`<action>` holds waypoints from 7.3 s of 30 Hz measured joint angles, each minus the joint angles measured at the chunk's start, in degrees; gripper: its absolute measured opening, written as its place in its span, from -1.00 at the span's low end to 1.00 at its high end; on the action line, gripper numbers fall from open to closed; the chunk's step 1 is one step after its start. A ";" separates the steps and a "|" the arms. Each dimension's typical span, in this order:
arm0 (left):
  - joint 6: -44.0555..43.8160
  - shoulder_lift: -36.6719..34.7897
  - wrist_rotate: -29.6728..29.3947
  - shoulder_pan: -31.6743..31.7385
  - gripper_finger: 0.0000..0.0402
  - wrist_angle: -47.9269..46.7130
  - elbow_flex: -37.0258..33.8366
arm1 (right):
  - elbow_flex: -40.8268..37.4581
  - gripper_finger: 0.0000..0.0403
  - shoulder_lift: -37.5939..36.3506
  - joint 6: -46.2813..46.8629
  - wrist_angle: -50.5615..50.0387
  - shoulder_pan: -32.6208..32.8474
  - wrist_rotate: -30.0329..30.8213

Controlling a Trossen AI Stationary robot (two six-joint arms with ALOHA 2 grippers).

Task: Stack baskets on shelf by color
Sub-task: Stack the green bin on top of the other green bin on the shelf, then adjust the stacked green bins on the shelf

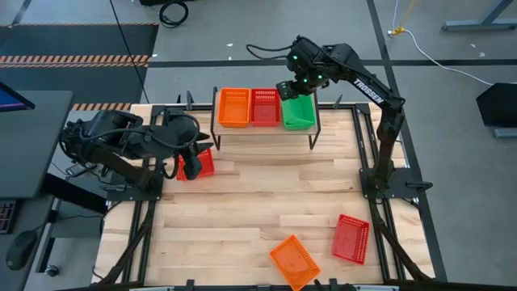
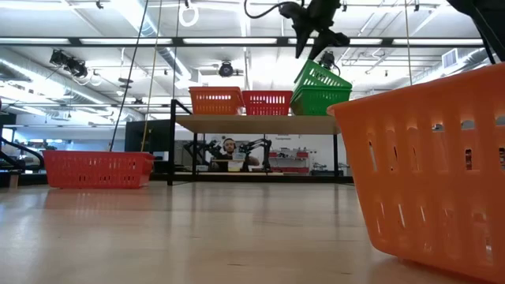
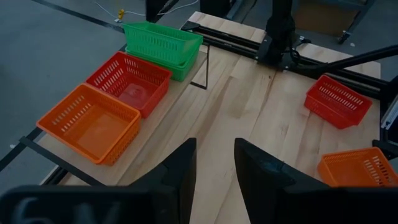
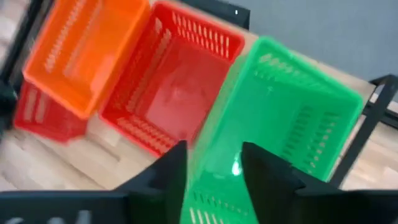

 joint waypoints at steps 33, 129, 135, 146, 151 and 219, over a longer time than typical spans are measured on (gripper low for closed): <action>-1.57 0.00 0.01 -2.25 -0.42 -0.07 0.00 | -7.45 -0.30 0.28 6.66 2.53 0.48 -1.89; -1.02 -0.02 -0.02 -2.16 -0.42 -0.10 -0.02 | 2.90 -0.15 0.20 -16.37 -1.43 3.31 0.87; -0.06 -0.02 -0.02 -2.16 -0.42 -0.09 0.00 | -0.25 -0.15 -2.46 -42.05 -4.90 6.21 -0.26; -3.58 -0.02 -1.70 -2.19 -0.42 -0.07 -0.02 | -5.72 -0.15 -2.62 -56.32 -4.64 8.69 -0.22; -4.93 -0.02 -3.29 -2.17 -0.42 -0.07 -0.02 | -10.49 -0.15 -2.60 -54.47 -4.71 9.39 -2.19; -6.03 0.00 -5.18 -2.16 -0.42 -0.07 -0.02 | -31.78 -0.79 -6.40 -44.62 -0.50 3.50 1.30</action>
